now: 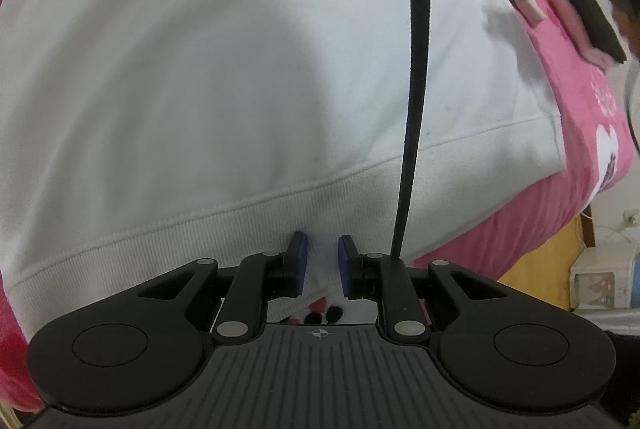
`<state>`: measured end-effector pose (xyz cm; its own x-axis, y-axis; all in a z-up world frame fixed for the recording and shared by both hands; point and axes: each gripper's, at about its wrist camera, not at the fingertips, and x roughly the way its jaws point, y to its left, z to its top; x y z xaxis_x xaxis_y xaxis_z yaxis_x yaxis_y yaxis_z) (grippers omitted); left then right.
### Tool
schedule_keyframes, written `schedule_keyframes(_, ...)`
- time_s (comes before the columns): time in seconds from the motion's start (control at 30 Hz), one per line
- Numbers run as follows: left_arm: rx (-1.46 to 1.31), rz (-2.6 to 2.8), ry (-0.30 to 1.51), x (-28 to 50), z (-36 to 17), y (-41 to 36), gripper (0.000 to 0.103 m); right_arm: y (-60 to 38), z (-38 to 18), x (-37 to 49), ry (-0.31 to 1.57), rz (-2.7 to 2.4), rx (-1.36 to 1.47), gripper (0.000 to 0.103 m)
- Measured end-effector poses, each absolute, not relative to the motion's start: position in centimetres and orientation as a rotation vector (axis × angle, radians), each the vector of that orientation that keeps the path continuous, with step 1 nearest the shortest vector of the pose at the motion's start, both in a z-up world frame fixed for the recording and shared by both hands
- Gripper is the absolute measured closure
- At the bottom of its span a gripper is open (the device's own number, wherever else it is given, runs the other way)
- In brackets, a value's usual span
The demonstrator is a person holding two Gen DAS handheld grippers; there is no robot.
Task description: Fold clothes
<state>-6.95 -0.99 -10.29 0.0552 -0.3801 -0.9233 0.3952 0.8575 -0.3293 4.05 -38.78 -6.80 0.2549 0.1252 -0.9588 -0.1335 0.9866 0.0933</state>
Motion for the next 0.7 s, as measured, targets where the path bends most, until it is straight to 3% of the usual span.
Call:
schedule_keyframes(0.2, 0.018, -0.597, 1.389, -6.0, -9.4, 0.0, 0.086, -36.5, -10.3, -0.5, 1.364, 0.179, -0.14, 0.065)
schedule_keyframes(0.47, -0.036, -0.396, 1.265, -3.1, -5.3, 2.7, 0.086, -36.6, -10.4, 0.6, 1.392, 0.135, -0.113, 0.063)
schedule_keyframes(0.7, -0.091, -0.073, 1.185, 1.5, -6.4, 8.5, 0.085, -36.3, -10.3, 0.8, 1.389, 0.103, -0.118, 0.061)
